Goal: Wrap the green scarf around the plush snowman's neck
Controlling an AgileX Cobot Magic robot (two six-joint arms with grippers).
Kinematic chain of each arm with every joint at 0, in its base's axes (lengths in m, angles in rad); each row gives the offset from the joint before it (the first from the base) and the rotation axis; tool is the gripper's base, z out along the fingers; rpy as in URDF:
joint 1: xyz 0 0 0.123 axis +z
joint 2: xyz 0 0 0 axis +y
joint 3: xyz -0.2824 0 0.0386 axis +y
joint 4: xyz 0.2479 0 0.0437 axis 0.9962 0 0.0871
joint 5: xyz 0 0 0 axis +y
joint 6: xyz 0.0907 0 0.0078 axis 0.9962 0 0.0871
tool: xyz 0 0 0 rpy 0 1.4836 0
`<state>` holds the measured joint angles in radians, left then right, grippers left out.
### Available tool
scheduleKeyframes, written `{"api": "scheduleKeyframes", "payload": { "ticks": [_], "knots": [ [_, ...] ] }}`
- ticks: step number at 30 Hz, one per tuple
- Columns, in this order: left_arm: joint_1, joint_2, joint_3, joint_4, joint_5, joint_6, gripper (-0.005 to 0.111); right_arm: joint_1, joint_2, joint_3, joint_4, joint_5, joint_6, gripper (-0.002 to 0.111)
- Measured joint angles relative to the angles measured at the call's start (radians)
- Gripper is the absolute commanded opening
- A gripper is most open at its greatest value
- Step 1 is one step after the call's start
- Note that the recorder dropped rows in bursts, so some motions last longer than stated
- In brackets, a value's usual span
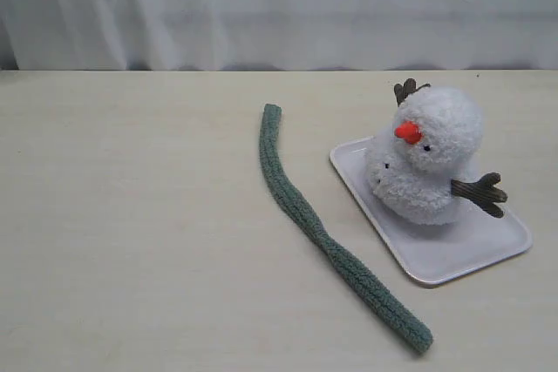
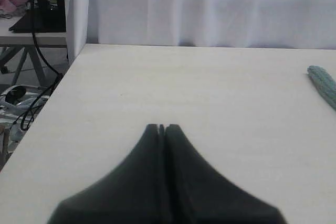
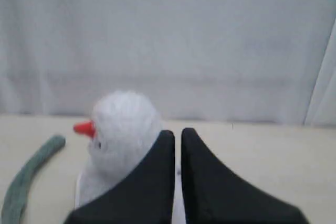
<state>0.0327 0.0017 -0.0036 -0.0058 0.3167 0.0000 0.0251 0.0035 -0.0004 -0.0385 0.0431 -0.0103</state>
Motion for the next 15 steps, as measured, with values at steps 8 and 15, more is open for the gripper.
{"api": "scheduleKeyframes", "payload": {
  "ticks": [8,15],
  "knots": [
    [0.0,0.0,0.0,0.0,0.0,0.0,0.0,0.0,0.0,0.0,0.007,-0.515,0.155,0.004],
    [0.0,0.0,0.0,0.0,0.0,0.0,0.0,0.0,0.0,-0.142,-0.068,-0.356,0.37,0.013]
  ]
}}
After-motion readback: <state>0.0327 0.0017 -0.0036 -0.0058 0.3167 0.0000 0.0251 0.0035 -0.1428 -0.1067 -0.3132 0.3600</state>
